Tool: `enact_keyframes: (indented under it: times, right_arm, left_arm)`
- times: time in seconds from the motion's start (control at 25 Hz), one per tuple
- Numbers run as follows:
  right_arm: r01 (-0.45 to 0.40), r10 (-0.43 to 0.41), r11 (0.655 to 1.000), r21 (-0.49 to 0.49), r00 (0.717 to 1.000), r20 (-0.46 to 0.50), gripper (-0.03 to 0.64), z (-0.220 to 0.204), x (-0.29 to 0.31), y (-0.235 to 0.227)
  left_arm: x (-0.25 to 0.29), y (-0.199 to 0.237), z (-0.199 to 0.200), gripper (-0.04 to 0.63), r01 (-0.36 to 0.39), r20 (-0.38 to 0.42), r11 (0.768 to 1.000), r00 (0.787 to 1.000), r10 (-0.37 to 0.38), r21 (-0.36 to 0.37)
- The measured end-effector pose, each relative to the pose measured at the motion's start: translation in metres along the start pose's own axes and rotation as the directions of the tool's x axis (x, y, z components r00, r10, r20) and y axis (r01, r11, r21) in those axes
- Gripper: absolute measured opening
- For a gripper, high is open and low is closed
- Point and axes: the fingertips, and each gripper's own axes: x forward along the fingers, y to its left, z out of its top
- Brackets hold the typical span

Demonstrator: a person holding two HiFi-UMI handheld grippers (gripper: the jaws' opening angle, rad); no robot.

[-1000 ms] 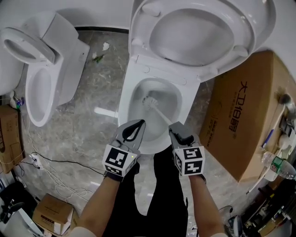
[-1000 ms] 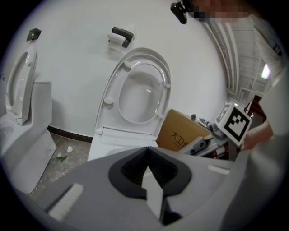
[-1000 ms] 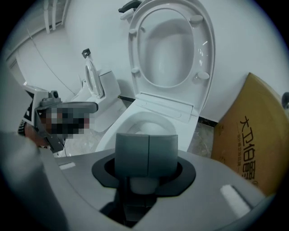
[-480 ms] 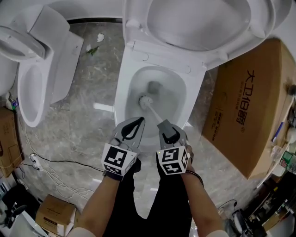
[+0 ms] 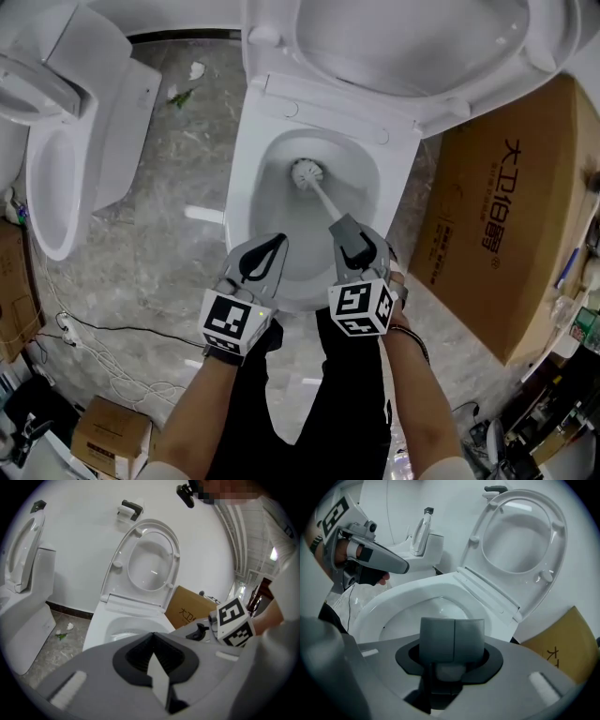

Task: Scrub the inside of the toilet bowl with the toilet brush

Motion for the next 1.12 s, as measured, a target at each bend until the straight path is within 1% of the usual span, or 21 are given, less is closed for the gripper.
enact_keyframes:
  times: [0.2, 0.4, 0.52, 0.6, 0.72, 0.84, 0.96, 1.12]
  right_arm:
    - [0.02, -0.02, 1.0, -0.01, 0.997, -0.068, 0.166, -0.012, -0.011, -0.021]
    - [0.015, -0.019, 0.999, -0.031, 0.991, -0.13, 0.166, -0.025, -0.025, -0.019]
    - [-0.009, 0.0, 0.999, -0.053, 0.984, -0.177, 0.164, -0.034, -0.029, -0.006]
    - [-0.043, 0.029, 0.997, -0.06, 0.977, -0.213, 0.164, -0.04, -0.029, 0.009]
    - [-0.095, 0.08, 0.994, -0.046, 0.964, -0.253, 0.164, -0.043, -0.031, 0.035]
    - [-0.113, 0.099, 0.993, -0.033, 0.953, -0.287, 0.164, -0.039, -0.028, 0.057]
    - [-0.096, 0.086, 0.995, -0.016, 0.942, -0.323, 0.164, -0.038, -0.012, 0.066]
    - [-0.051, 0.048, 0.999, -0.001, 0.934, -0.354, 0.164, -0.033, 0.02, 0.059]
  left_arm:
    - [0.001, -0.003, 0.003, 0.006, 0.004, -0.002, 1.0, 1.0, -0.004, -0.016]
    - [0.001, -0.007, 0.008, 0.006, 0.017, -0.005, 1.0, 1.0, -0.017, -0.019]
    - [0.0, -0.007, 0.009, 0.006, 0.018, -0.008, 1.0, 1.0, -0.019, -0.018]
    - [-0.002, -0.006, 0.008, 0.006, 0.018, -0.01, 1.0, 1.0, -0.019, -0.019]
    - [-0.006, -0.003, 0.008, 0.006, 0.016, -0.013, 1.0, 1.0, -0.016, -0.022]
    - [-0.009, 0.002, 0.007, 0.006, 0.01, -0.013, 1.0, 1.0, -0.01, -0.029]
    - [-0.008, 0.004, 0.003, 0.006, 0.006, -0.016, 0.999, 1.0, -0.006, -0.036]
    - [-0.007, 0.007, 0.0, 0.006, 0.001, -0.01, 1.0, 1.0, -0.001, -0.026]
